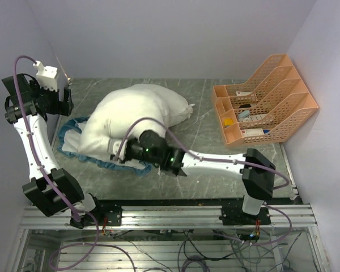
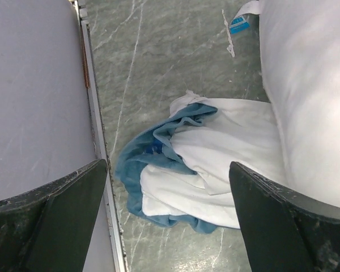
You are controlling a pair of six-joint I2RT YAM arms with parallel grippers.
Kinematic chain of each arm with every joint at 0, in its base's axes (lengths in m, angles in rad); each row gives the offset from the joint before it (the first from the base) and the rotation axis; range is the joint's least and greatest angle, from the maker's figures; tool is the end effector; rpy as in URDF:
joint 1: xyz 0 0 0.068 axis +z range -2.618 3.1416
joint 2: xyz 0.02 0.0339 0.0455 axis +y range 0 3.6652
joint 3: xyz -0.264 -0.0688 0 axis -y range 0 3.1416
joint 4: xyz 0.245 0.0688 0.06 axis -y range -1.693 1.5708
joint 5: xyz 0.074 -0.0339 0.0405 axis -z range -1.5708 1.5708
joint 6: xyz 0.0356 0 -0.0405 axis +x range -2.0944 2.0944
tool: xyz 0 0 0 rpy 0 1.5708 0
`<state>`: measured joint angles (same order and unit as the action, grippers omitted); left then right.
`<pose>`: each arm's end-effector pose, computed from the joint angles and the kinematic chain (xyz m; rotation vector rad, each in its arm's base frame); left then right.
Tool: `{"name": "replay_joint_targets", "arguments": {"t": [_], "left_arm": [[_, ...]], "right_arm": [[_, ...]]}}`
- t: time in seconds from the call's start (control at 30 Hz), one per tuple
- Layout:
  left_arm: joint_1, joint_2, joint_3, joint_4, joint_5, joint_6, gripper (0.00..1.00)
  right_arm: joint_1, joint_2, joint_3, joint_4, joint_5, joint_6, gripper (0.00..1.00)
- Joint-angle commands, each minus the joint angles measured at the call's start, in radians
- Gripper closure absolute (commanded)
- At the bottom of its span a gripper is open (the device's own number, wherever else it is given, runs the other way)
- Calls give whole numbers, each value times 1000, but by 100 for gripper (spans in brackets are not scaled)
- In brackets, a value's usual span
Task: Remove the pillowcase from the pillow
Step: Place the pillow at the center of the board.
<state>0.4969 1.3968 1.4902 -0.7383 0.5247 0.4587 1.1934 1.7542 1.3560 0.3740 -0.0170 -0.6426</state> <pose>0.2691 0.1256 0.3931 0.2412 2.1042 -0.0188 0.1567 0.3970 0.3307 -1.2891 0.9688 0.4412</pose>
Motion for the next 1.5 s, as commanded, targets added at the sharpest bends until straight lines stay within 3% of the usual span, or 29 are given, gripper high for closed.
{"name": "replay_joint_targets", "arguments": {"t": [0.0,0.17,0.27,0.3,0.37,0.47,0.5,0.6,0.77,0.93,1.17,1.37,1.47], "left_arm": [[16,-22,-23,31,25,-15,0],[23,-42,-48,46,32,-9,0],[23,-60,-74,52,33,-4,0],[22,-65,-88,54,32,-2,0],[22,-74,-111,65,30,2,0],[22,-86,-181,113,25,-19,0],[23,-89,-200,134,26,-35,0],[22,-100,-257,195,28,-75,0],[21,-115,-355,334,18,-161,0],[-15,-149,-485,454,-7,-224,1],[-208,-198,-704,616,-114,-248,0],[-293,-153,-727,641,-142,-266,0],[-298,-151,-744,683,-136,-299,0]], "right_arm": [[1,75,-121,88,-6,292,100],[-85,227,-191,177,74,551,100],[-132,260,-223,232,150,572,100],[-138,257,-239,245,176,577,96],[-146,226,-268,257,203,588,72],[-146,119,-341,285,233,605,9],[-144,62,-389,295,244,618,1],[-144,-130,-496,286,272,658,0],[-146,-479,-583,124,309,739,0],[-164,-700,-668,-54,417,825,0],[-177,-800,-804,-177,363,982,0],[-297,-818,-785,-331,142,1179,0],[-346,-876,-792,-416,284,1202,0]]}}
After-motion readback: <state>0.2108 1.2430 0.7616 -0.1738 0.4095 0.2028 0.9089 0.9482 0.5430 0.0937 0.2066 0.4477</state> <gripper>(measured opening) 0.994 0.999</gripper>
